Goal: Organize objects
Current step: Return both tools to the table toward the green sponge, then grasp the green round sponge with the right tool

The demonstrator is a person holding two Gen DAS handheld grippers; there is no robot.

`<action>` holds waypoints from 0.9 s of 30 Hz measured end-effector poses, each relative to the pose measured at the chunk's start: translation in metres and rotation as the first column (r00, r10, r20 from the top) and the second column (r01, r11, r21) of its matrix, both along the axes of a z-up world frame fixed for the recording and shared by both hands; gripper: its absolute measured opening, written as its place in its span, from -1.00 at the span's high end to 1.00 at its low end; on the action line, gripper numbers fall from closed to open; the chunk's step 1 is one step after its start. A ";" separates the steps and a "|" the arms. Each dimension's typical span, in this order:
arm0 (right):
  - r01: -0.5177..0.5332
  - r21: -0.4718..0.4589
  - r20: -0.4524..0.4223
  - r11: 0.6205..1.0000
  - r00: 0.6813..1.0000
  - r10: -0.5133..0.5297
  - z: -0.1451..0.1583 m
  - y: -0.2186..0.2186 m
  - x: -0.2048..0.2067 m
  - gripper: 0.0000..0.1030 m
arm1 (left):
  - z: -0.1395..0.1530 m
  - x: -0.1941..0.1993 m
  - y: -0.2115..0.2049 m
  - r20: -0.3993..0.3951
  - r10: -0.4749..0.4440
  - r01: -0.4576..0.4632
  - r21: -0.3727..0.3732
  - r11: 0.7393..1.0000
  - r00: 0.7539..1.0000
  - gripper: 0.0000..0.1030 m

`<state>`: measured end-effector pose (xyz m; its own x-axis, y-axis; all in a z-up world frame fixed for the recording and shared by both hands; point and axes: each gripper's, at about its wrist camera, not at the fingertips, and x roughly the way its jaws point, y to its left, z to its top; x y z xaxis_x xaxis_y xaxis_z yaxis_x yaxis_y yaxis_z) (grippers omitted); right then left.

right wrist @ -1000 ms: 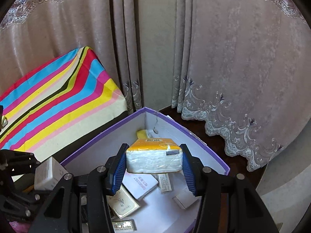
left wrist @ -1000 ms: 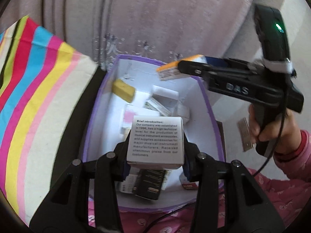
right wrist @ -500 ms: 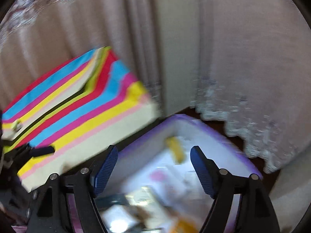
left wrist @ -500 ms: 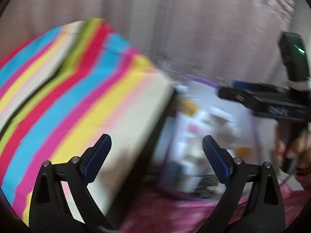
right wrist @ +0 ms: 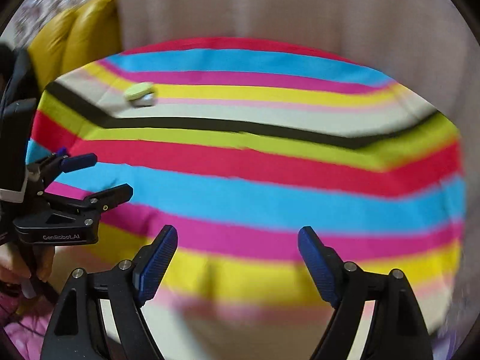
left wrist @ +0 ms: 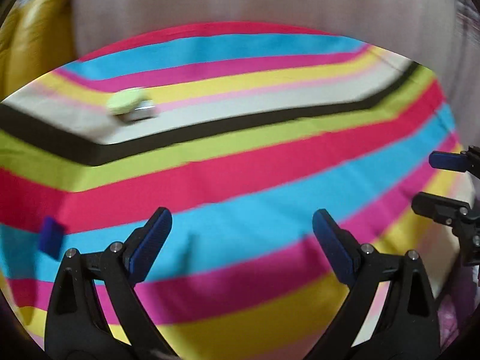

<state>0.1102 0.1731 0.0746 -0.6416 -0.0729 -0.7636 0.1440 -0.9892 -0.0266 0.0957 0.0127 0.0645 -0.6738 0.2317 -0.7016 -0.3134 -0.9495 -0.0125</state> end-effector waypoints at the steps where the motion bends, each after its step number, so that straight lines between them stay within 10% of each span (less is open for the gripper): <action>1: -0.029 0.012 0.005 0.999 1.000 0.029 -0.001 -0.012 -0.014 -0.62 | -0.002 -0.007 -0.013 0.000 0.033 -0.033 -0.009 0.999 0.999 -0.90; 12: -0.238 -0.033 0.043 0.971 0.970 0.239 -0.012 -0.118 -0.150 -0.63 | -0.047 -0.053 -0.086 0.160 0.202 -0.210 0.039 0.977 0.966 -0.92; 27: -0.272 -0.080 0.021 0.959 0.961 0.274 -0.013 -0.164 -0.256 -0.69 | -0.049 -0.055 -0.070 0.156 0.192 -0.189 -0.034 0.981 0.969 -1.00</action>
<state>-0.1463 0.0087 0.0613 -0.5645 -0.3003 -0.7689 0.4083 -0.9111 0.0560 0.0411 -0.0572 0.0155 -0.5844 0.0958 -0.8058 -0.1221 -0.9921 -0.0294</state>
